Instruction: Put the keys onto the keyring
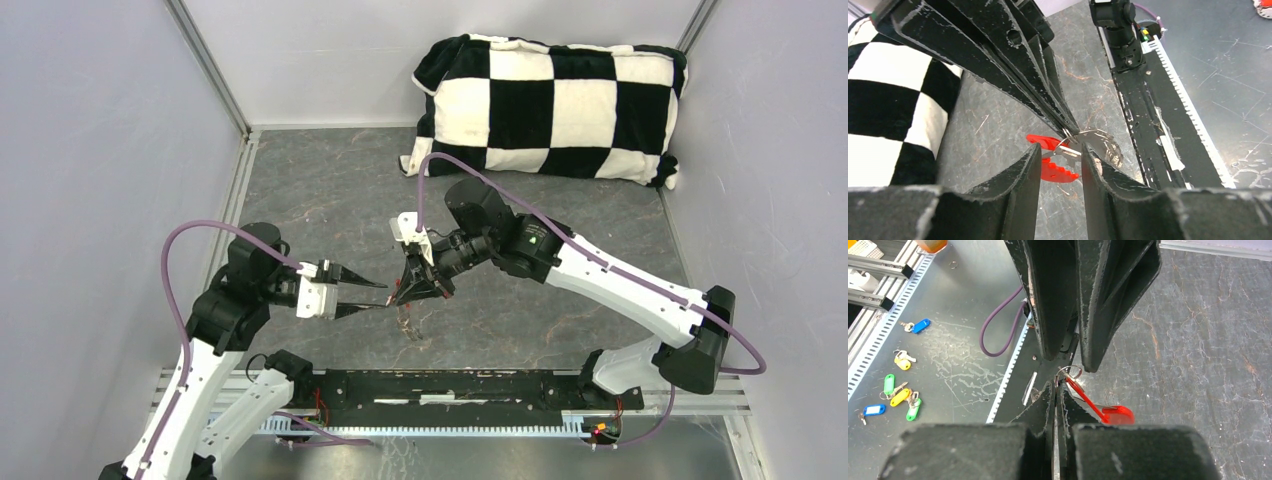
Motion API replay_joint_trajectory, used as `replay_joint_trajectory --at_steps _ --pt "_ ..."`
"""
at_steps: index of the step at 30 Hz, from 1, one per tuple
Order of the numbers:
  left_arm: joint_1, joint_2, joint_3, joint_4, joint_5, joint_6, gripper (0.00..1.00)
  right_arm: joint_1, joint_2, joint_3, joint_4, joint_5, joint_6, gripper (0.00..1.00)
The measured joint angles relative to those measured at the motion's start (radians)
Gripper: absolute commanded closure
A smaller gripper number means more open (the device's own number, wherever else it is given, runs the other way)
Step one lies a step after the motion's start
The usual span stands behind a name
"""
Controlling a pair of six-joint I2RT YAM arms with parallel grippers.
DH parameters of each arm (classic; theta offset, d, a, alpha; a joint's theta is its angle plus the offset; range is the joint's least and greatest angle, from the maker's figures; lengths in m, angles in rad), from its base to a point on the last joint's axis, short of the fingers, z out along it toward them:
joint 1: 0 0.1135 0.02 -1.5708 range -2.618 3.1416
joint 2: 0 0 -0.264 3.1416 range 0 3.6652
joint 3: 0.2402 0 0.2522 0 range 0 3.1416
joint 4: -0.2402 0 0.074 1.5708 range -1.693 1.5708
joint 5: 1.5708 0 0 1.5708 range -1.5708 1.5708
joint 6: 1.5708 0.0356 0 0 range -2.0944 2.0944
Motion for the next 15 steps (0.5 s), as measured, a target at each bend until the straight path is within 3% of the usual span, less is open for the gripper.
replay_joint_trajectory --at_steps 15 --pt "0.0 0.029 0.005 -0.11 0.021 0.106 0.77 0.0 0.026 0.032 -0.027 -0.027 -0.01 1.0"
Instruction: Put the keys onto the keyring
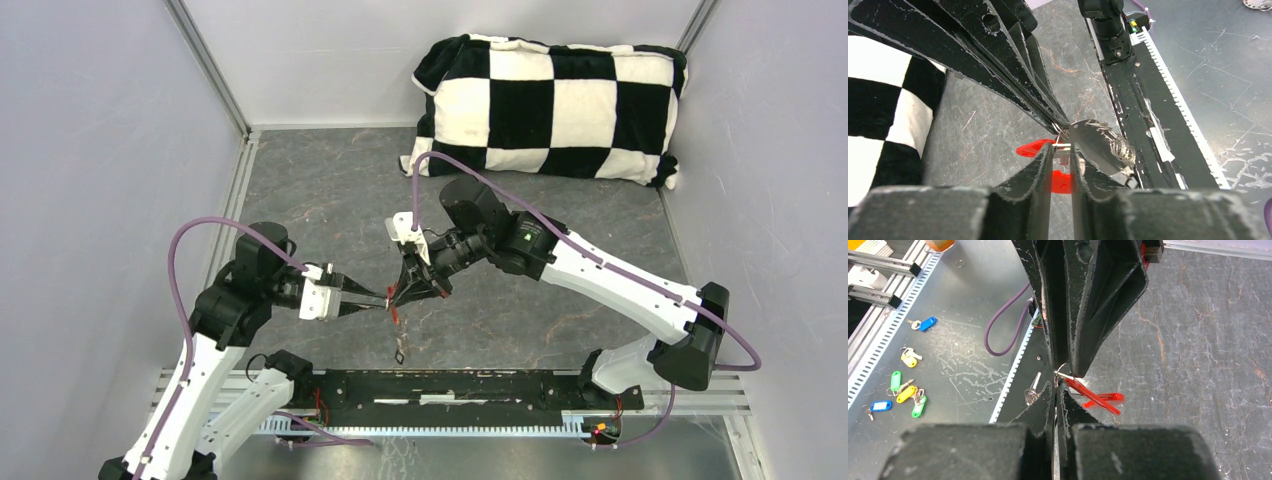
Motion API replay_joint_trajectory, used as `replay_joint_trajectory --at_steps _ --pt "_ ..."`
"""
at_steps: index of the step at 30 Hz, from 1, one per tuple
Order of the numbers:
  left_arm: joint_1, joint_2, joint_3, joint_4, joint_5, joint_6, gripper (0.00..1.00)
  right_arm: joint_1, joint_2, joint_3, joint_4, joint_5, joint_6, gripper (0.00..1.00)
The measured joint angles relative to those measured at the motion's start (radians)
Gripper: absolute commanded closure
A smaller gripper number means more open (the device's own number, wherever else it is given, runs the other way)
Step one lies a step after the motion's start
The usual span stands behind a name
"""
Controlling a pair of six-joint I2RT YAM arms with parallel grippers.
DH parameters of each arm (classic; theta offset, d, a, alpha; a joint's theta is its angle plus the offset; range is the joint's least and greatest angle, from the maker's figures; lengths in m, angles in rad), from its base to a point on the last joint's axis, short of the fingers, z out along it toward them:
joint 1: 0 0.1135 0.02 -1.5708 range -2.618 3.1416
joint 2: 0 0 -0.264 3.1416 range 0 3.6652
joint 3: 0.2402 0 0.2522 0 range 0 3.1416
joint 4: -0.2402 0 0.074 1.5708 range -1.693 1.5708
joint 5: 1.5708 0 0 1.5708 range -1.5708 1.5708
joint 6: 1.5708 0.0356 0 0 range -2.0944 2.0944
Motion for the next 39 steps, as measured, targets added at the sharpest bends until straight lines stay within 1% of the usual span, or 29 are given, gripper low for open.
replay_joint_trajectory --at_steps 6,11,14,25,31,39 --pt "0.0 0.004 0.0 -0.007 0.011 0.011 0.98 0.0 0.005 0.006 -0.008 0.003 -0.001 1.0" --pt "0.0 -0.003 0.0 -0.008 0.012 0.048 0.98 0.0 0.007 0.008 -0.005 0.011 0.016 1.0" --pt "0.0 -0.026 -0.001 -0.009 -0.008 0.083 0.98 0.0 0.005 0.003 0.024 0.024 0.053 1.0" --pt "0.0 -0.108 -0.035 -0.009 -0.062 0.256 0.98 -0.002 -0.048 -0.153 0.277 0.036 0.248 1.0" --pt "0.0 -0.133 -0.048 -0.009 -0.077 0.322 0.98 -0.006 -0.052 -0.175 0.318 0.044 0.294 1.0" --pt "0.0 -0.172 -0.072 0.001 -0.091 0.367 0.98 -0.015 -0.065 -0.191 0.367 0.051 0.333 1.0"
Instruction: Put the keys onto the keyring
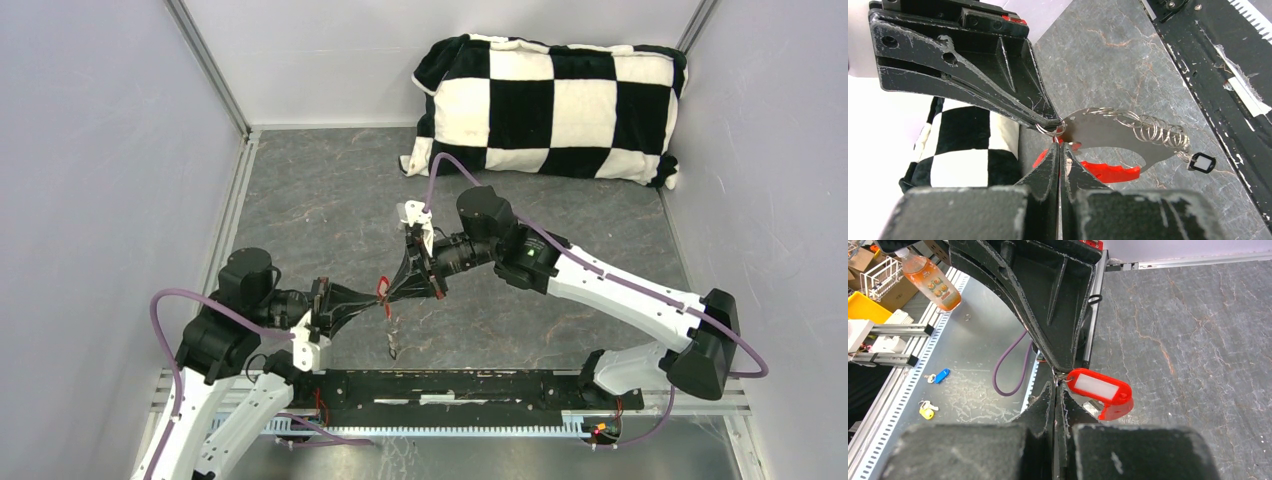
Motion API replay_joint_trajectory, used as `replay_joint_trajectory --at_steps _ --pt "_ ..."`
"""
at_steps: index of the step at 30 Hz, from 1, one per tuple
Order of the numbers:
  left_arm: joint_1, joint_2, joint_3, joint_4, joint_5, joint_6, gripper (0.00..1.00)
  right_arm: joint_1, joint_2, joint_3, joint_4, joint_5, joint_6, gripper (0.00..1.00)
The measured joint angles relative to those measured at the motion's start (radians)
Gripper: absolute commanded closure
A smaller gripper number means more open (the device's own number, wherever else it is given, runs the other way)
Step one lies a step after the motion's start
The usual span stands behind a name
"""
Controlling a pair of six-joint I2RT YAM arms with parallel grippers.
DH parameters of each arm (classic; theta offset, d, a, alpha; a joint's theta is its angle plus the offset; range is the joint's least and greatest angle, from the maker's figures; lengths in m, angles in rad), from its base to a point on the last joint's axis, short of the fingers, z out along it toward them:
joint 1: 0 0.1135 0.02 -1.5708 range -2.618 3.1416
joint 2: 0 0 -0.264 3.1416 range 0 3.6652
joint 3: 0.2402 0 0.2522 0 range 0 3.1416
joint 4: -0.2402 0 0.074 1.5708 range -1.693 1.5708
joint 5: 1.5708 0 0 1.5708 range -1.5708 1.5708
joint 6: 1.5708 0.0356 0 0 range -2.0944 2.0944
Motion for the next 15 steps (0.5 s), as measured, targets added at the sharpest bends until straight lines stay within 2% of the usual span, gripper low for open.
replay_joint_trajectory --at_steps 9,15 --pt "0.0 -0.01 -0.012 -0.005 -0.001 0.045 0.98 -0.006 -0.032 -0.124 0.204 0.005 0.127 1.0" --pt "0.0 -0.01 -0.024 0.002 0.001 0.053 0.98 -0.005 -0.089 -0.273 0.426 0.078 0.256 1.0"
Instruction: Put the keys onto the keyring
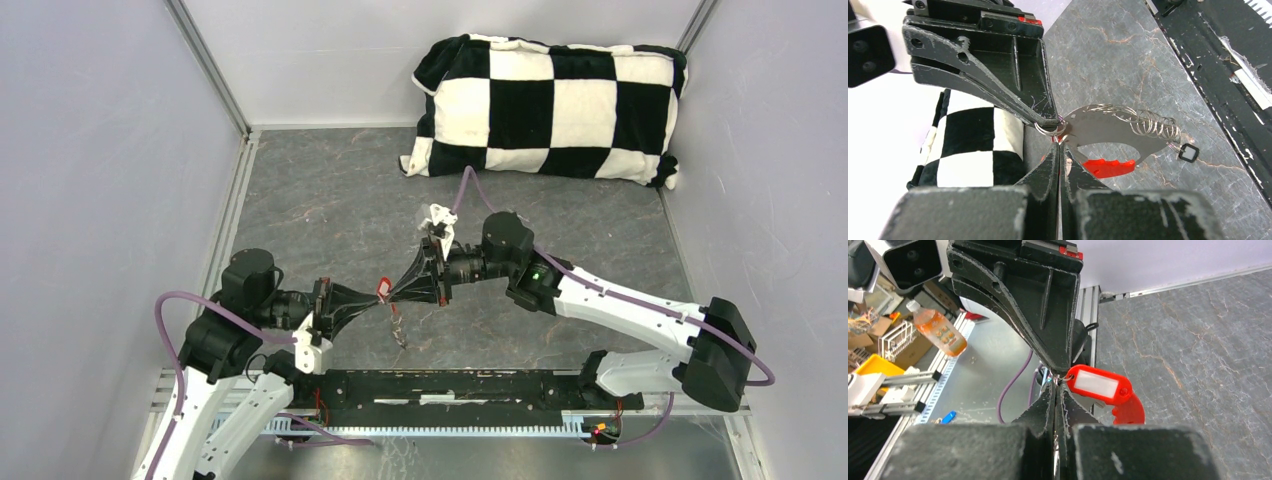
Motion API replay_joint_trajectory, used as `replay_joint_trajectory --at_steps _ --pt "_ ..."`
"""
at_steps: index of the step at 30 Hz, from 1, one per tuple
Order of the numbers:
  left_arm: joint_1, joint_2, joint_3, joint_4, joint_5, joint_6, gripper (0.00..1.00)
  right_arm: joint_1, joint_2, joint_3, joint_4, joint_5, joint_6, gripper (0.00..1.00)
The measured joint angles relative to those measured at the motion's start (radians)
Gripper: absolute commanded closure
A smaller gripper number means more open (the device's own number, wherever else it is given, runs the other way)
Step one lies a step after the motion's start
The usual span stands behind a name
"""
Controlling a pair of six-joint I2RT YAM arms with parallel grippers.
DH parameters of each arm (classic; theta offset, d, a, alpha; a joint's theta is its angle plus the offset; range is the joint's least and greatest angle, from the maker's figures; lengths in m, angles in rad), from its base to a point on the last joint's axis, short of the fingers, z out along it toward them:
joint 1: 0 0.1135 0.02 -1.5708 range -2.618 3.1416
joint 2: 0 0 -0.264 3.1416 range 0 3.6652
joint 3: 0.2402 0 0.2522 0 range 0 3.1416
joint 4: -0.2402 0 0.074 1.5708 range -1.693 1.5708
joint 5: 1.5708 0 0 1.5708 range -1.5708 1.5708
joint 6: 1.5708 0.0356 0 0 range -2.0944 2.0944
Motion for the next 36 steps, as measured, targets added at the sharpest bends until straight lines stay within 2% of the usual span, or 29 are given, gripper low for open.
replay_joint_trajectory --at_steps 5,7,11,13,18,23,29,33,36 --pt "0.0 0.0 -0.003 0.013 0.0 0.002 0.97 0.002 -0.021 -0.109 0.204 0.06 0.12 1.0" --pt "0.0 0.0 -0.003 0.014 0.0 0.002 0.85 0.006 -0.023 -0.142 0.267 0.082 0.156 1.0" --pt "0.0 -0.001 -0.003 0.003 0.001 0.003 0.81 0.01 -0.027 -0.177 0.368 0.13 0.198 1.0" --pt "0.0 -0.004 -0.003 -0.006 0.002 0.002 0.72 0.01 -0.035 -0.187 0.409 0.157 0.207 0.99" --pt "0.0 0.008 0.021 -0.011 -0.001 -0.058 0.59 0.01 -0.063 -0.198 0.443 0.197 0.186 1.0" --pt "0.0 0.006 0.035 0.09 -0.041 -0.283 0.49 0.01 -0.097 -0.204 0.403 0.212 0.099 1.0" --pt "0.0 -0.02 0.023 0.328 -0.08 -0.636 0.49 0.01 -0.105 -0.182 0.25 0.192 -0.021 1.0" --pt "0.0 0.016 0.022 0.397 -0.072 -0.8 0.51 0.01 -0.099 -0.113 0.131 0.173 -0.093 1.0" --pt "0.0 0.058 0.022 0.399 -0.051 -0.854 0.52 0.01 -0.099 -0.082 0.099 0.165 -0.126 0.99"
